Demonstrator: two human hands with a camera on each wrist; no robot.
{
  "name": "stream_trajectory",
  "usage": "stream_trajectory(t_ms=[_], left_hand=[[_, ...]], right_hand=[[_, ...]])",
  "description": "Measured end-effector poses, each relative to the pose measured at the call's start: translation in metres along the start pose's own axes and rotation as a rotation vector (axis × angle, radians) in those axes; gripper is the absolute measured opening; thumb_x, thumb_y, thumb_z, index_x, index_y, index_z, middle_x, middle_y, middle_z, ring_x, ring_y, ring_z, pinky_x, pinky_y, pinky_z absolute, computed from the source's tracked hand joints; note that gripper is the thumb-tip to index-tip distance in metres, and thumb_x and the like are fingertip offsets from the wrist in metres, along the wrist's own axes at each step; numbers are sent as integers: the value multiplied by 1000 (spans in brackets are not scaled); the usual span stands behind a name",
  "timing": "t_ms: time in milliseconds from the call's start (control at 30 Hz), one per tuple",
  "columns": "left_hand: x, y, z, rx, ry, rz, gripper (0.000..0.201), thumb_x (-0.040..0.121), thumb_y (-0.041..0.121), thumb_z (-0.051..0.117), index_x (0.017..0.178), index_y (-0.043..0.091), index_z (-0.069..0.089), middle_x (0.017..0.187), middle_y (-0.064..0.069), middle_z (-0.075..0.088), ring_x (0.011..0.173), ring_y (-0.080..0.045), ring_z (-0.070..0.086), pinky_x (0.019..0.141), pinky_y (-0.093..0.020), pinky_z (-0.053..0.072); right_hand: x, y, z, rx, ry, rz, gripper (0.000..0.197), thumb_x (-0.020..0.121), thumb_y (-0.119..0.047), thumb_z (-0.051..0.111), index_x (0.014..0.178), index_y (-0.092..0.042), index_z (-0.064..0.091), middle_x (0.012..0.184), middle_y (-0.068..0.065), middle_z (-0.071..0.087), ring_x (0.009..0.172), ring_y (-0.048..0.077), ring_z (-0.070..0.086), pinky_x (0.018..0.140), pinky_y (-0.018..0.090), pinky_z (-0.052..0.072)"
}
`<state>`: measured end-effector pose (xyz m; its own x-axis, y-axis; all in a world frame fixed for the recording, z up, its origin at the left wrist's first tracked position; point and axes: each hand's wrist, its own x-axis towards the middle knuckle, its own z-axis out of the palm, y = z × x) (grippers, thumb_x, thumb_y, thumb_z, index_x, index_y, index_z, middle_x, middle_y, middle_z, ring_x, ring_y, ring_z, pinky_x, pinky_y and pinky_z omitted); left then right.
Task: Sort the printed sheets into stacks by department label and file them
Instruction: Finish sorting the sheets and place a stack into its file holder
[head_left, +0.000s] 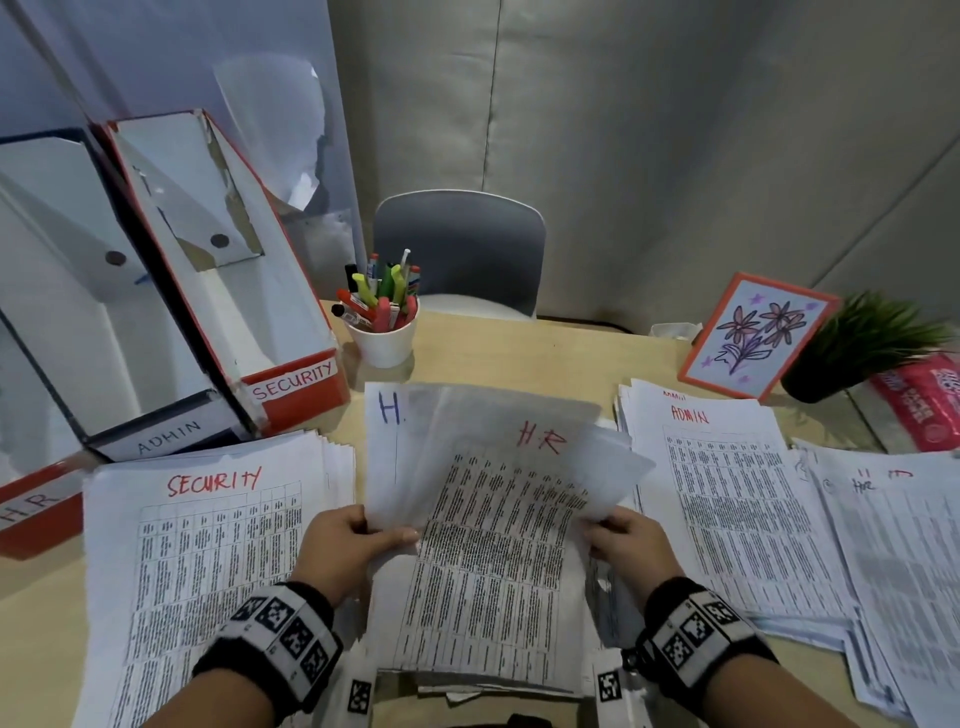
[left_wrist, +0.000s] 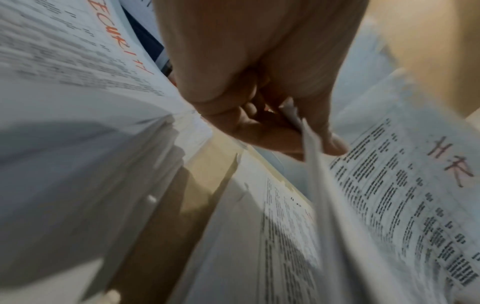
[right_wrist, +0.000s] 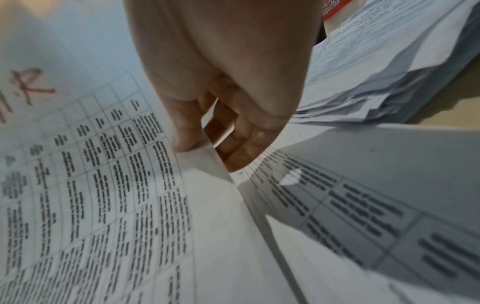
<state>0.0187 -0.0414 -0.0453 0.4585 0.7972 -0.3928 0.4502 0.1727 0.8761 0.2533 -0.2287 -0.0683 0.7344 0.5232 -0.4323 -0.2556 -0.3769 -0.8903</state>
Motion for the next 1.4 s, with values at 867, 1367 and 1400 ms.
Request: stream_trajectory(t_ms=[867, 1367, 1400], left_hand=[[16, -14, 3, 176, -59, -48, 13, 93, 26, 59, 91, 16, 66, 94, -1, 67, 93, -20, 62, 81, -29, 44], [4, 2, 14, 70, -317, -238, 78, 75, 87, 25, 100, 22, 60, 109, 6, 64, 103, -19, 63, 102, -45, 44], [2, 5, 15, 125, -334, -183, 77, 76, 84, 34, 113, 22, 59, 115, 10, 60, 108, -17, 61, 103, -44, 43]], right_hand=[[-6, -20, -22, 238, -224, 191, 20, 76, 19, 47, 68, 6, 59, 88, 14, 66, 77, 30, 61, 49, 27, 53], [21, 27, -7, -65, -37, 180, 11, 68, 1, 75, 66, -1, 64, 68, 13, 62, 68, 23, 57, 67, 37, 47], [23, 30, -7, -72, -47, 184, 11, 68, 1, 76, 71, 1, 65, 71, 13, 64, 70, 23, 59, 69, 38, 49]])
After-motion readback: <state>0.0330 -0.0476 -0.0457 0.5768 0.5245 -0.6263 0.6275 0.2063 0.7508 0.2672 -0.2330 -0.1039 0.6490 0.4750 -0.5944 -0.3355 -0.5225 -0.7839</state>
